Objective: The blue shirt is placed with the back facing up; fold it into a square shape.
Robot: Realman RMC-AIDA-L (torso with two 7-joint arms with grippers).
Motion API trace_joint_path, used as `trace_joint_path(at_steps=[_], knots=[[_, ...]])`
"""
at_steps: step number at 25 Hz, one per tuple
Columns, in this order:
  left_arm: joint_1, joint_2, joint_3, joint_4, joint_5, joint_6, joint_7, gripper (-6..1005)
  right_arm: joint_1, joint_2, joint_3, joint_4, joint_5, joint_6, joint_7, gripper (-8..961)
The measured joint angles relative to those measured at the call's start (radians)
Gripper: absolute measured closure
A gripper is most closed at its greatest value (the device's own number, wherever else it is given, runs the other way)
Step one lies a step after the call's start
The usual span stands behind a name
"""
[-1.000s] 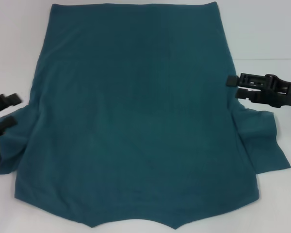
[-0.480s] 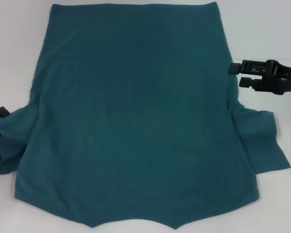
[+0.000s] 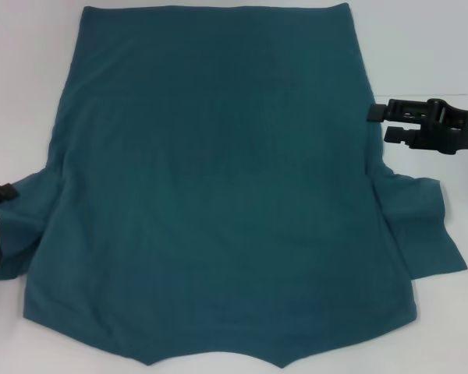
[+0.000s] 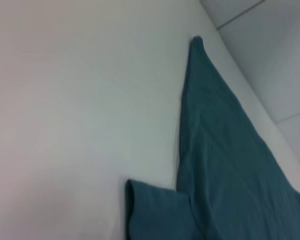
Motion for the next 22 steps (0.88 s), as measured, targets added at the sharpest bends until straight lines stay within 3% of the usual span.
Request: trace_joint_path(at_steps=[16,22], knots=[[-0.007,-0.005,0.077,-0.005,0.0,-0.023,0.036,215,-0.007,0.0,0.004,0.0,0.003,0.0,0.0,184],[-0.009,-0.005,0.083,0.003,0.0,-0.021,0.04,430,-0.007,0.0,0.006,0.002,0.003,0.0,0.0,185]])
